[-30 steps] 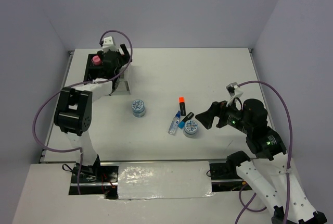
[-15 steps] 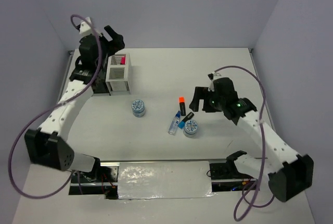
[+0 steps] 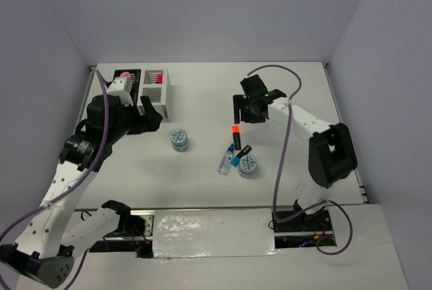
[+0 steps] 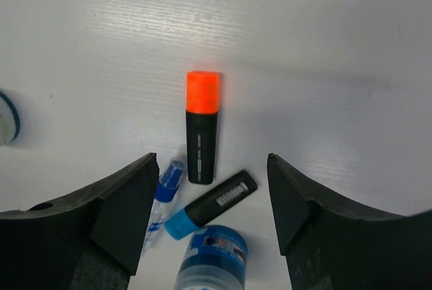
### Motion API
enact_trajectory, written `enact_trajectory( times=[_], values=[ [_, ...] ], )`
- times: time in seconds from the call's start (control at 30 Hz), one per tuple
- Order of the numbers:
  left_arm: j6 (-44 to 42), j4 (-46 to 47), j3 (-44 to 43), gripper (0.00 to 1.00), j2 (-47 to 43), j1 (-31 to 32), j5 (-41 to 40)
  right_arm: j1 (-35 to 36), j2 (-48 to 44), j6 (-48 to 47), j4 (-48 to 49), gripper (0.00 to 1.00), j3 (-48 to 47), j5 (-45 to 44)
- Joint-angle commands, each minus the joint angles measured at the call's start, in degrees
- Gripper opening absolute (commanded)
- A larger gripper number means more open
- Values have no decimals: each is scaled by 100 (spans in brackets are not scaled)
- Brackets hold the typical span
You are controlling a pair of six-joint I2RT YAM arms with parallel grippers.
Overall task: Sort the stationery into containers
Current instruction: Pick up the pen from the center of the board.
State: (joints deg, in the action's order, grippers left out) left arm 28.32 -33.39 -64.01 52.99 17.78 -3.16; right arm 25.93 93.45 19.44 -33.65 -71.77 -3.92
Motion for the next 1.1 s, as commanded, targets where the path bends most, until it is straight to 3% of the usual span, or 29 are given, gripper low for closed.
enact_trajectory(
  times=[0.0, 0.13, 0.33, 0.63, 0.93, 1.03, 1.07],
  values=[
    [-747, -449, 169, 99, -543, 6, 412, 157, 568, -160, -133, 72, -609, -144],
    [-749, -783, 459, 99, -834, 6, -272, 307, 1157, -195, -308, 72, -988, -354],
    [-679, -485, 1092, 99, -1239, 6, -229, 403, 1474, -116, -204, 72, -779, -363],
    [-696, -344, 1189, 99, -1142, 6, -89, 500, 1193, -19, 210, 66, 92, -469],
    [-670, -309, 1224, 99, -1291, 6, -88, 500, 1132, -2, 403, 54, 505, -284],
    [-669, -300, 1242, 99, -1283, 6, -80, 492, 1088, -19, 456, 45, 672, -258],
    [-669, -300, 1242, 99, -1274, 6, -80, 500, 1088, -45, 482, 35, 699, -258]
  ],
)
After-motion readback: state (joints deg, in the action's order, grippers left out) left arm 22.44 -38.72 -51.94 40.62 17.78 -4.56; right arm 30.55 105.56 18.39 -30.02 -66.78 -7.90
